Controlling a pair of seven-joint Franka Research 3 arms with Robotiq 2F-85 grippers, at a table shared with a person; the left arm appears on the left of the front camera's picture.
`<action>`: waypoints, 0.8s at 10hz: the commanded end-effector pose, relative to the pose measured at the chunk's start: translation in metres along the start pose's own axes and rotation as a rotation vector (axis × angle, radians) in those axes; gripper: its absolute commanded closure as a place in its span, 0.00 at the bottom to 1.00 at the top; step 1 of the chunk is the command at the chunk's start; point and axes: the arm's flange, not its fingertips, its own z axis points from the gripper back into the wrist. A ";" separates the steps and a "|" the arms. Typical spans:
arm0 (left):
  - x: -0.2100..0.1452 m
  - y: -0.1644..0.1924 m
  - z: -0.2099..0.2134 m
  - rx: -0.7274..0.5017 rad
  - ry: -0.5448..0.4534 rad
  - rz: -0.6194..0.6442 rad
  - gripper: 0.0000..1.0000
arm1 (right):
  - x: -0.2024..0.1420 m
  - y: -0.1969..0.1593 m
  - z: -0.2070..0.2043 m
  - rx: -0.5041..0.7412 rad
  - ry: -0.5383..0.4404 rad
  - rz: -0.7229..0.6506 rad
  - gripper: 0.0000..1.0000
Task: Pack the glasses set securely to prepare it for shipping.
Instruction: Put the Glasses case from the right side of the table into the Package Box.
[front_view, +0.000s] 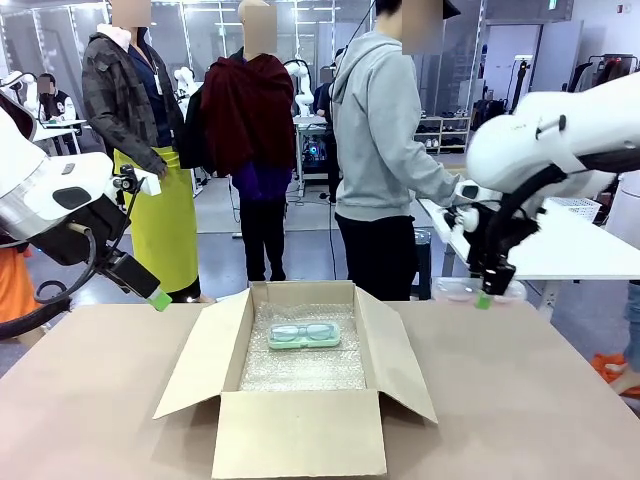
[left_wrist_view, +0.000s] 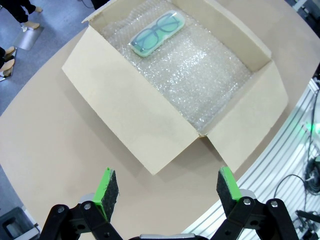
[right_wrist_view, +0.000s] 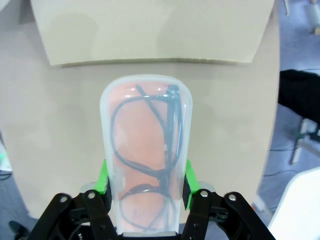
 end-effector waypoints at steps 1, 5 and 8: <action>-0.001 0.001 0.000 -0.005 -0.013 -0.002 0.00 | 0.067 0.009 0.021 -0.006 0.064 -0.094 0.37; -0.001 0.001 0.000 -0.005 -0.013 -0.002 0.00 | 0.198 0.000 0.003 -0.016 0.033 -0.086 0.37; -0.001 0.001 0.000 -0.005 -0.013 -0.002 0.00 | 0.242 -0.010 -0.037 -0.030 0.020 -0.126 0.37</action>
